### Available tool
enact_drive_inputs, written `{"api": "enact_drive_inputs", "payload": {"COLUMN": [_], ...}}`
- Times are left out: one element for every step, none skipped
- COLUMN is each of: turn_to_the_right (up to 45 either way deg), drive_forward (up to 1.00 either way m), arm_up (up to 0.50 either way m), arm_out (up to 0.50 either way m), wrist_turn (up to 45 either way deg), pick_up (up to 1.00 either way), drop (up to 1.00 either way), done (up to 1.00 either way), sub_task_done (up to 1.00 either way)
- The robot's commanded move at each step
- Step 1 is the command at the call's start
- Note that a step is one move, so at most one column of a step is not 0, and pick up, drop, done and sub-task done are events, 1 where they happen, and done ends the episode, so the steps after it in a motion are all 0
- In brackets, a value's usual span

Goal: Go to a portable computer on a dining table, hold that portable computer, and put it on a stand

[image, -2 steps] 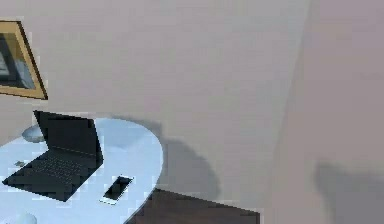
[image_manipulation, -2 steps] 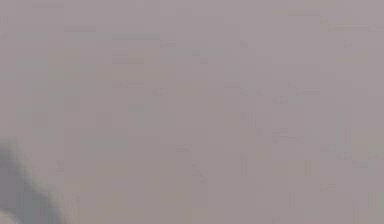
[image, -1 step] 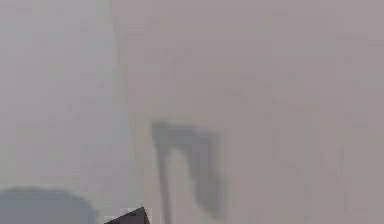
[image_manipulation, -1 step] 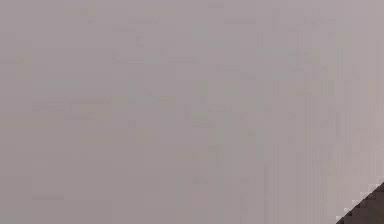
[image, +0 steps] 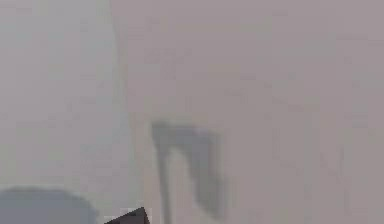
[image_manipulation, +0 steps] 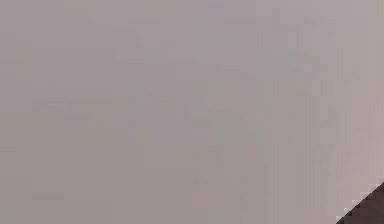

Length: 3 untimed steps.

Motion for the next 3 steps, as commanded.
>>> {"api": "enact_drive_inputs", "payload": {"turn_to_the_right": [-42.0,0.0,-45.0], "drive_forward": [0.00,0.70,0.00], "arm_up": [0.00,0.00,0.00], "arm_out": [0.00,0.00,0.00], "wrist_turn": [0.0,0.0,0.0], "pick_up": [0.00,0.00,0.00], "drop": [0.00,0.00,0.00], "done": [0.00,0.00,0.00], "sub_task_done": [0.00,0.00,0.00]}}
